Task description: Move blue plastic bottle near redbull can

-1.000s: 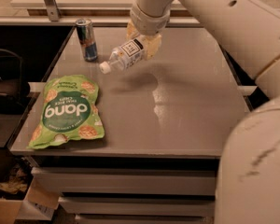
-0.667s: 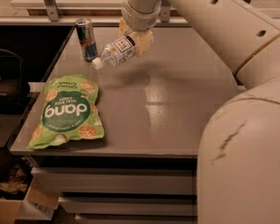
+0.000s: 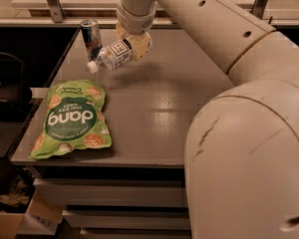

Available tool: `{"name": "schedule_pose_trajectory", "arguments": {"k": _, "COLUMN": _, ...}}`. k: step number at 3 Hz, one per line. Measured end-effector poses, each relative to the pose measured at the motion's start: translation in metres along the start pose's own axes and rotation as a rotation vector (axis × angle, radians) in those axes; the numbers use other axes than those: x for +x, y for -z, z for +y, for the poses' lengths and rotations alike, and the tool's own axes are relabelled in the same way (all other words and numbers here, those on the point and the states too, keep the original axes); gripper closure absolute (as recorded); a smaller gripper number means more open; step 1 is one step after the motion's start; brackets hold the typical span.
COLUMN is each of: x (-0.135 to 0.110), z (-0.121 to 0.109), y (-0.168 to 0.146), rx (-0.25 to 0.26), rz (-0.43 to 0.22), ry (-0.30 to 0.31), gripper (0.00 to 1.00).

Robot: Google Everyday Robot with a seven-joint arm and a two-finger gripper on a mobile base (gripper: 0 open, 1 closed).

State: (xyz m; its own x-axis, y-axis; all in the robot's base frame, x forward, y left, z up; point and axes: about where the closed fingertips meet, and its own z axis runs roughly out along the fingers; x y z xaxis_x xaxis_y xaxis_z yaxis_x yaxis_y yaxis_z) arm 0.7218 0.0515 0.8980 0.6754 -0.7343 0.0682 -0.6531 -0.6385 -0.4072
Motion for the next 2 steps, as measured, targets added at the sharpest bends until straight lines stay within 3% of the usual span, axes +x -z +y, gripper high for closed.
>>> {"name": "schedule_pose_trajectory", "arguments": {"k": 2, "x": -0.008, "z": -0.017, "y": -0.026, "rx": -0.035, "rz": 0.01, "ry": -0.007, "gripper": 1.0}}
